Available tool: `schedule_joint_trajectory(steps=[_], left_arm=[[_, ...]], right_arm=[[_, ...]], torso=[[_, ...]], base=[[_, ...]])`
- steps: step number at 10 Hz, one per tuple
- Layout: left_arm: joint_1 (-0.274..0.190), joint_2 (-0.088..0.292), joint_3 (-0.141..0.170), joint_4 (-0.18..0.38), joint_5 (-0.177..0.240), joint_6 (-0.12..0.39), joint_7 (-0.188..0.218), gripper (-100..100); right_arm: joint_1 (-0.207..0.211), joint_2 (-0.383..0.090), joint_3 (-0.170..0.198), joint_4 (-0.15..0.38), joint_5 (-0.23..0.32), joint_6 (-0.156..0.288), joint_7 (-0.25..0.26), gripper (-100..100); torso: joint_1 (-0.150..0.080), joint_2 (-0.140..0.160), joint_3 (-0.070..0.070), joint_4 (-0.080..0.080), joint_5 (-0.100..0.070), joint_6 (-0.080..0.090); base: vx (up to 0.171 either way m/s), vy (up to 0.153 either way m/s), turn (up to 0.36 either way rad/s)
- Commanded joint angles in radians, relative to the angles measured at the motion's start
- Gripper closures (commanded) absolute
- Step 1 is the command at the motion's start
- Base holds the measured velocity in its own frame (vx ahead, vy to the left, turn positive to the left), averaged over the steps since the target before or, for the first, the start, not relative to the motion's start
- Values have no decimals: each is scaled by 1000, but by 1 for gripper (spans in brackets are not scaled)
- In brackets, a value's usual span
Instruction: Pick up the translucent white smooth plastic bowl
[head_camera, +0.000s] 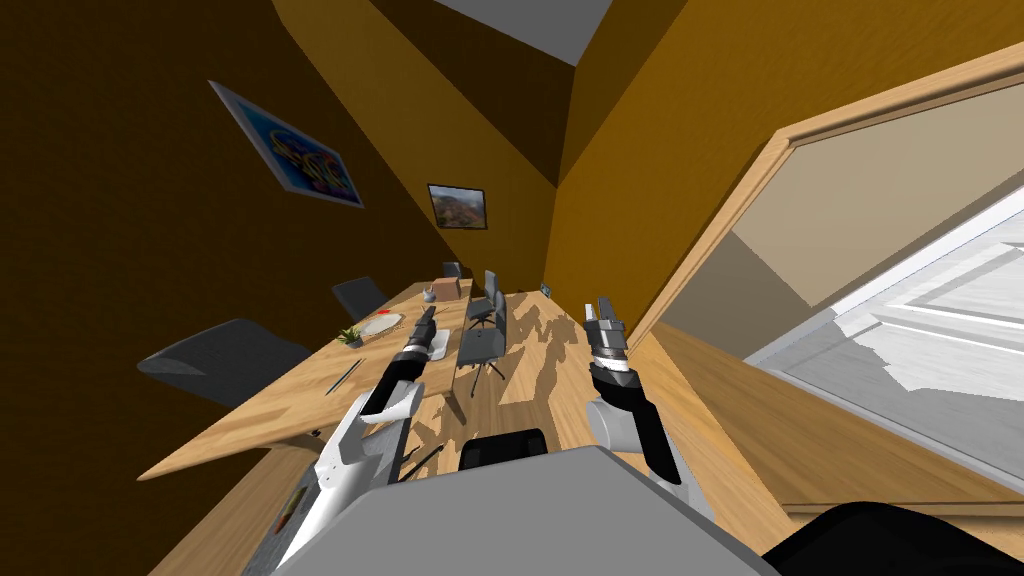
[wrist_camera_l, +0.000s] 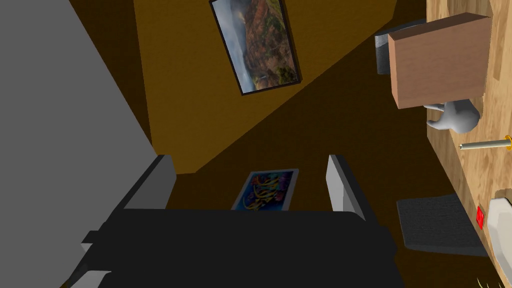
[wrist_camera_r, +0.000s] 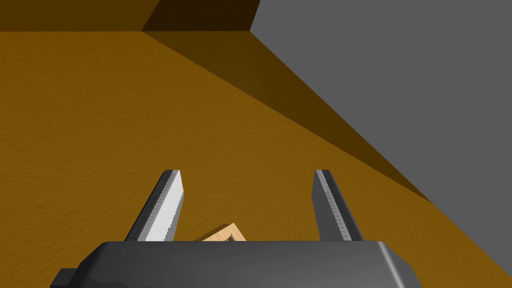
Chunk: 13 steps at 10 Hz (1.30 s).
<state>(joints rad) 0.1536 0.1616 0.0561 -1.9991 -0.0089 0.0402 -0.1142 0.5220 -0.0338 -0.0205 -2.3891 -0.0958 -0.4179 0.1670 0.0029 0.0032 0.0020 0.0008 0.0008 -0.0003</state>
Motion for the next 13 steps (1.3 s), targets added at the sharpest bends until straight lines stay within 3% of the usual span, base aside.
schedule_joint_trajectory(steps=[1, 2, 3, 5, 6, 8, 13], left_arm=[[-31, 4, 5, 27, 7, 50, 10, -100], [-31, 4, 5, 27, 7, 75, 10, -100], [-61, 6, 9, 49, 12, 99, 18, -100], [-61, 6, 9, 49, 12, 137, 18, -100], [-91, 7, 13, 71, 17, 173, 29, -100], [-91, 7, 13, 71, 17, 200, 29, -100], [-174, 14, 24, 141, 32, 352, 69, -100]], right_arm=[[0, 0, 0, 0, 0, 0, 0, 0], [0, 0, 0, 0, 0, 0, 0, 0], [0, 0, 0, 0, 0, 0, 0, 0], [0, 0, 0, 0, 0, 0, 0, 0], [0, 0, 0, 0, 0, 0, 0, 0], [0, 0, 0, 0, 0, 0, 0, 0], [0, 0, 0, 0, 0, 0, 0, 0]], torso=[[0, 0, 0, 0, 0, 0], [2, 0, 0, 0, 0, 0], [1, -1, 0, 0, 0, 0], [0, -1, 0, 0, 0, 0], [-1, -2, -1, 0, 0, 0], [0, -1, -1, 0, 0, 0], [0, -1, 0, 0, 0, 0]], base=[[-57, 67, -47], [-46, 54, -39], [-50, 46, -66], [-32, 29, -12], [-40, 36, -59], [-28, 30, -24], [-48, 50, -59]])
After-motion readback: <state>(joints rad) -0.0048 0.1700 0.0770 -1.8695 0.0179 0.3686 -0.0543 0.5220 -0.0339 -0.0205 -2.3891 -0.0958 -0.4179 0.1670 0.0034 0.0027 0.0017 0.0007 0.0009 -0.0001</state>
